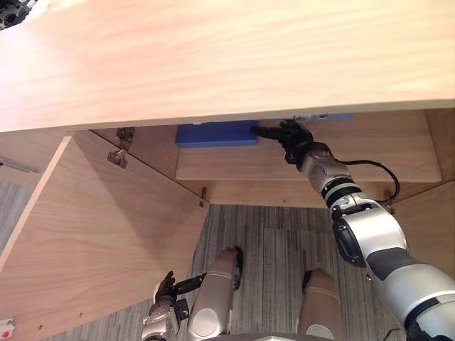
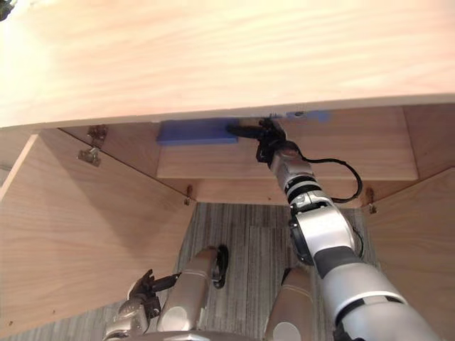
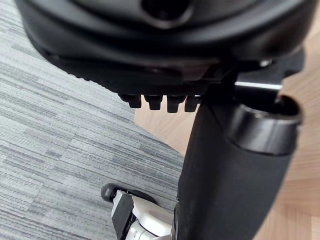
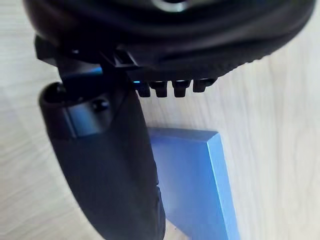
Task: Walk over to the cabinet, pick up the folder, carry it to the office cabinet, place the folder inside the office cabinet, then close the office cabinet door
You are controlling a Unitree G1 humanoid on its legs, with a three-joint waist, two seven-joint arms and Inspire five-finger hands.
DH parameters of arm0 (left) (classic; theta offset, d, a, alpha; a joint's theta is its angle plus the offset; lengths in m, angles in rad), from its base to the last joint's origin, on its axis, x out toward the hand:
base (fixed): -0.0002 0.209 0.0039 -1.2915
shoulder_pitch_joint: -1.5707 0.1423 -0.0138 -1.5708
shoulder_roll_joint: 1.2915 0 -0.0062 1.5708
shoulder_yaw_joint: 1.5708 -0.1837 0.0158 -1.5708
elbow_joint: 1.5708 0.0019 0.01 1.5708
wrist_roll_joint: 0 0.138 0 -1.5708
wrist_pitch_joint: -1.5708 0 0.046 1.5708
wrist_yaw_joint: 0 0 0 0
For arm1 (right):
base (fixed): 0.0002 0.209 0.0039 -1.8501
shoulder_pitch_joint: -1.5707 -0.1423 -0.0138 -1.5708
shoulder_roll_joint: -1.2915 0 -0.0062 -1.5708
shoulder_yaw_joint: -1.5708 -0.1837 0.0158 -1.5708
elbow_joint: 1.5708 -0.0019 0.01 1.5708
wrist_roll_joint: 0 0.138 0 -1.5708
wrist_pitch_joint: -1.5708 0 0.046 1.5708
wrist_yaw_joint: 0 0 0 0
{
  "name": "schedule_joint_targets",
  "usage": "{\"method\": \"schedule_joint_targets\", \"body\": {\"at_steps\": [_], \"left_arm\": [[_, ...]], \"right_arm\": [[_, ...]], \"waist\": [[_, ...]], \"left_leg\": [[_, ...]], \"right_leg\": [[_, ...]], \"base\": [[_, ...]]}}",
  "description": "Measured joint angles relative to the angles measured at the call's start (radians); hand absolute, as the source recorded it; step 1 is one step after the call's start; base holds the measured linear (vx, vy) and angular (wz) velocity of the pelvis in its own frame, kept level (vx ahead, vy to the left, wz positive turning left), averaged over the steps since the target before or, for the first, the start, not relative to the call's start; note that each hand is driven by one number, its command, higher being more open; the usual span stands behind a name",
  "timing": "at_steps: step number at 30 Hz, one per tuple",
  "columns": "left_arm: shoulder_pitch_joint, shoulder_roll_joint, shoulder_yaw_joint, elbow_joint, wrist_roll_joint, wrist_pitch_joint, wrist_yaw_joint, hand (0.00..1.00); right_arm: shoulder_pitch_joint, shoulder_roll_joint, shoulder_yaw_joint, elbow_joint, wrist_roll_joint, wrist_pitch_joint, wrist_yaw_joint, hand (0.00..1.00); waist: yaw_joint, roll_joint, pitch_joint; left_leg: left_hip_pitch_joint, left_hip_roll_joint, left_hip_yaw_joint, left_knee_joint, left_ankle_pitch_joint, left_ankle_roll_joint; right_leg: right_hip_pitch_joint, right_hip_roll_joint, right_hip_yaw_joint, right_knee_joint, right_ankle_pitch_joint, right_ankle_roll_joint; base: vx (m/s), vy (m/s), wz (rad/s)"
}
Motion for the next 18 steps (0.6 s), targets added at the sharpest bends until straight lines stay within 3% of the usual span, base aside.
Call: {"method": "schedule_joint_targets", "body": {"at_steps": [5, 13, 15, 18], "left_arm": [[0.01, 0.017, -0.006, 0.016, 0.001, 0.0, -0.011, 1.0], [0.022, 0.034, -0.038, 0.016, 0.002, 0.0, -0.018, 1.0], [0.023, 0.037, -0.046, 0.016, 0.002, 0.0, -0.02, 1.0], [0.024, 0.044, -0.047, 0.016, 0.023, 0.001, -0.038, 1.0]], "right_arm": [[0.065, -0.007, -0.008, 0.009, 0.112, -0.002, 0.006, 1.0], [0.159, -0.012, -0.044, 0.029, 0.163, -0.003, 0.02, 1.0], [0.172, -0.02, -0.041, 0.034, 0.112, -0.002, 0.029, 1.0], [0.189, -0.048, 0.001, 0.04, -0.162, -0.002, 0.094, 1.0]], "waist": [[0.003, -0.027, -0.025], [0.004, -0.029, -0.041], [0.003, -0.029, -0.042], [0.003, -0.029, -0.042]], "left_leg": [[0.027, 0.0, 0.001, -0.01, 0.0, 0.001], [0.054, 0.0, 0.001, -0.029, 0.001, 0.002], [0.055, 0.001, 0.001, -0.029, 0.001, 0.002], [0.062, 0.004, 0.002, -0.03, 0.002, 0.003]], "right_leg": [[0.049, -0.004, -0.015, -0.043, 0.008, 0.006], [0.082, -0.006, -0.029, -0.065, 0.014, 0.006], [0.083, -0.005, -0.028, -0.065, 0.016, 0.005], [0.093, -0.004, -0.029, -0.072, 0.019, 0.005]], "base": [[0.03, 0.033, 0.05], [-0.01, 0.003, 0.02], [0.0, 0.0, 0.0], [0.0, 0.0, 0.0]]}}
